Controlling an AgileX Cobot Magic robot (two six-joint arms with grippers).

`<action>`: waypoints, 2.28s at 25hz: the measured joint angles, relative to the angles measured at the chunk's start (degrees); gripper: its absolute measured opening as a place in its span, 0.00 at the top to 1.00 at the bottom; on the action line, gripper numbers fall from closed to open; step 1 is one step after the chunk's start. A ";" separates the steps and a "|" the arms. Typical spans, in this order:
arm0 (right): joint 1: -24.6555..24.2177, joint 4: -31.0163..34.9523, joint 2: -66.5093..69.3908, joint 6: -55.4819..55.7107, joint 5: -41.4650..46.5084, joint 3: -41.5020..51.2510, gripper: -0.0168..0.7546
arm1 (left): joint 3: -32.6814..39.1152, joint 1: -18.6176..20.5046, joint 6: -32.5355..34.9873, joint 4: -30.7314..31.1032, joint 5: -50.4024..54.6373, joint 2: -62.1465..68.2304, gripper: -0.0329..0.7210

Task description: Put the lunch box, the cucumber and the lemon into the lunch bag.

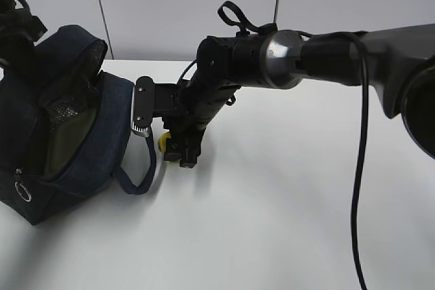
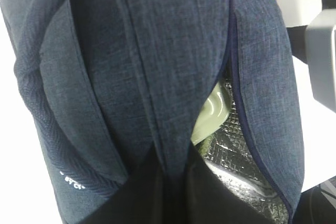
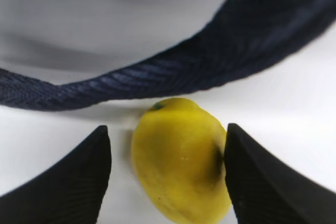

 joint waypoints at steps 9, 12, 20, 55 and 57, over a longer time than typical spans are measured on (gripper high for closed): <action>0.00 -0.94 0.13 0.41 0.00 0.00 0.34 | 0.00 0.00 0.00 0.00 0.00 0.00 0.95; 0.00 -1.75 0.69 1.07 0.26 0.00 0.34 | 0.00 0.00 0.00 0.00 0.00 0.00 0.95; 0.00 -2.64 1.59 2.23 0.96 0.00 0.40 | 0.00 0.00 0.00 0.00 0.00 0.00 0.95; -6.98 13.72 -1.76 29.63 30.83 -12.46 0.55 | 0.00 0.00 0.00 0.04 0.08 0.00 0.95; -7.11 15.93 -2.41 29.75 31.39 -12.46 0.55 | 0.00 0.00 0.00 -0.07 0.08 0.00 0.95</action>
